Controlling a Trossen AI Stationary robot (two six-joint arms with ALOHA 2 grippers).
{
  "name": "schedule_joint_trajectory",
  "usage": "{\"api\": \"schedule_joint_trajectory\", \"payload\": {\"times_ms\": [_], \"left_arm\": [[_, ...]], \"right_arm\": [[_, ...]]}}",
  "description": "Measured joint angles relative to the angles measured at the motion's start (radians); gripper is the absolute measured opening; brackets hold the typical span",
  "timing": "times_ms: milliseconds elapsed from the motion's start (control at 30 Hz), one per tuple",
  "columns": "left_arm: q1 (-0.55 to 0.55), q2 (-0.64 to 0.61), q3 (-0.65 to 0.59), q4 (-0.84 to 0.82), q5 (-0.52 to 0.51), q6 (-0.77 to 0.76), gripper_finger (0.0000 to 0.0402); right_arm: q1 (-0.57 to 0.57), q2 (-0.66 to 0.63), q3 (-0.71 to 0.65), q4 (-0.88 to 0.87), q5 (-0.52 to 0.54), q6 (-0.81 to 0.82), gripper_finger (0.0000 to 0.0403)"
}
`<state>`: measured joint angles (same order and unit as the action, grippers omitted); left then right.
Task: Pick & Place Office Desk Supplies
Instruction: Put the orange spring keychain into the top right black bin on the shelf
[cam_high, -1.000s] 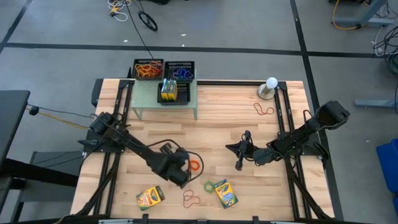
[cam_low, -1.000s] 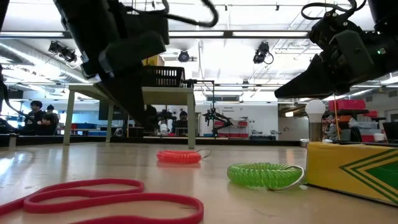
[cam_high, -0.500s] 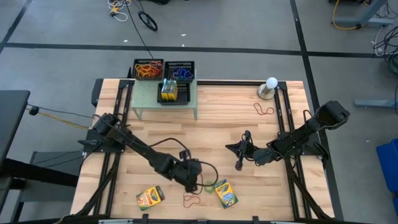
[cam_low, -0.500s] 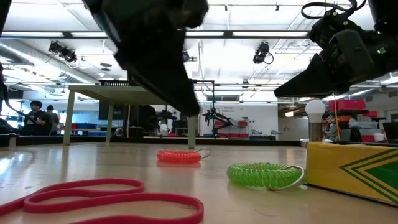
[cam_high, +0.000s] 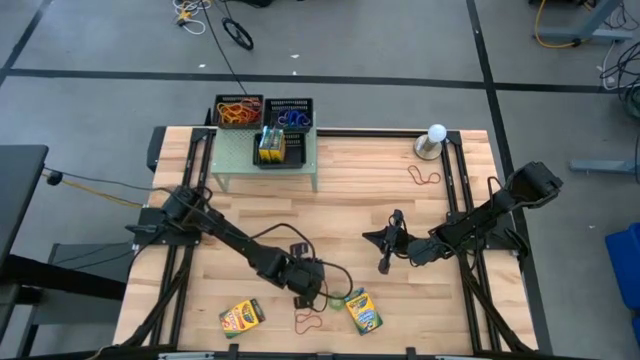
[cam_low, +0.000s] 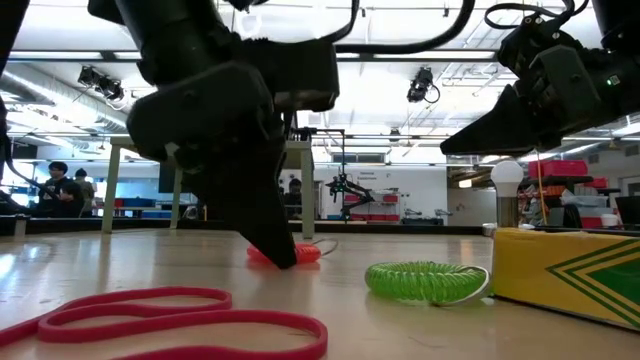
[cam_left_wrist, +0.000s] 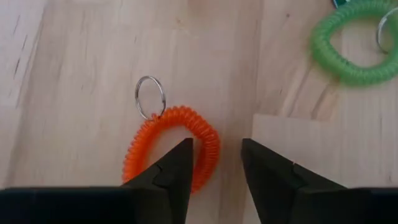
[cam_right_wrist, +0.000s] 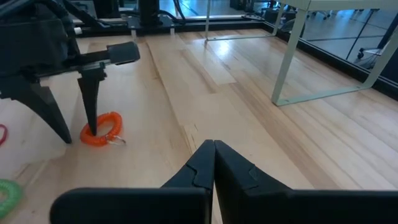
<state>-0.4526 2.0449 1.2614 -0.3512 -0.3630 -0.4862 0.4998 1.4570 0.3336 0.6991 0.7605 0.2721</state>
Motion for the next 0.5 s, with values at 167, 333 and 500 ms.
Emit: {"api": "schedule_joint_trajectory", "payload": {"times_ms": [167,333,500], "left_arm": [[-0.001,0.002,0.001,-0.011,-0.019,-0.035,0.0086],[-0.001,-0.003,0.000,-0.027,-0.035,-0.053,0.0016],[-0.012,-0.094,-0.005,-0.120,-0.021,-0.119,0.0023]], "right_arm": [[0.000,0.000,0.000,0.000,0.000,-0.001,0.0011],[0.000,0.000,0.000,0.000,0.000,-0.001,0.0011],[0.000,0.000,0.000,0.000,0.000,0.000,0.0011]]}}
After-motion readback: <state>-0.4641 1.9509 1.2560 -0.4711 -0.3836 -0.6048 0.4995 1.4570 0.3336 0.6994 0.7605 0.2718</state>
